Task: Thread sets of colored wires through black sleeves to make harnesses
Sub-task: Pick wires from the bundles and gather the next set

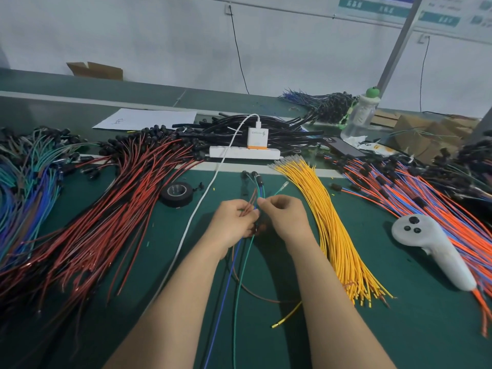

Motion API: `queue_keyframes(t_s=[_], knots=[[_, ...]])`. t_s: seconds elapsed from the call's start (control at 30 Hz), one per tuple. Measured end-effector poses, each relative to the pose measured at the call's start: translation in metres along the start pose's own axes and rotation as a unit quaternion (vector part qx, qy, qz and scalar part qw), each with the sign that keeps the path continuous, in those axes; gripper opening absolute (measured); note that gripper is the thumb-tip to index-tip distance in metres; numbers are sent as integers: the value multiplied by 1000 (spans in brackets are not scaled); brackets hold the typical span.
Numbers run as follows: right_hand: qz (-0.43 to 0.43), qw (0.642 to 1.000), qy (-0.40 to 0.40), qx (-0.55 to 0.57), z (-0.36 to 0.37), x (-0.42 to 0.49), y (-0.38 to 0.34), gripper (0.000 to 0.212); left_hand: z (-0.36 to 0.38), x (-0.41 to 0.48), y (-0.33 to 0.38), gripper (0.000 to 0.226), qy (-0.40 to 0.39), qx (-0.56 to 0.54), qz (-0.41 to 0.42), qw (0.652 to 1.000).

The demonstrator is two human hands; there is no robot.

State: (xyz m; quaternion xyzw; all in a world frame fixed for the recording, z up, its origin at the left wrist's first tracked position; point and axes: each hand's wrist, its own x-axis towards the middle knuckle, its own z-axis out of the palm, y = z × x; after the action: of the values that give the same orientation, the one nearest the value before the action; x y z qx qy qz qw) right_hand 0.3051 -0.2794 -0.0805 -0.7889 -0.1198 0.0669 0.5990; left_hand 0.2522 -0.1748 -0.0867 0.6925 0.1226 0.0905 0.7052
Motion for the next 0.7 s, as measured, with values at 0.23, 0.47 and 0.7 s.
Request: queue_keyframes(t_s=[0.23, 0.47, 0.7], knots=[[34, 995, -12, 94, 0, 1, -1, 22, -2, 4, -1, 20, 21, -16, -16, 1000], [-33, 998, 48, -27, 6, 5, 4, 11, 1, 0, -1, 21, 15, -13, 5, 1000], [-2, 1000, -2, -9, -1, 2, 0, 24, -2, 1, -2, 15, 10, 16, 23, 1000]])
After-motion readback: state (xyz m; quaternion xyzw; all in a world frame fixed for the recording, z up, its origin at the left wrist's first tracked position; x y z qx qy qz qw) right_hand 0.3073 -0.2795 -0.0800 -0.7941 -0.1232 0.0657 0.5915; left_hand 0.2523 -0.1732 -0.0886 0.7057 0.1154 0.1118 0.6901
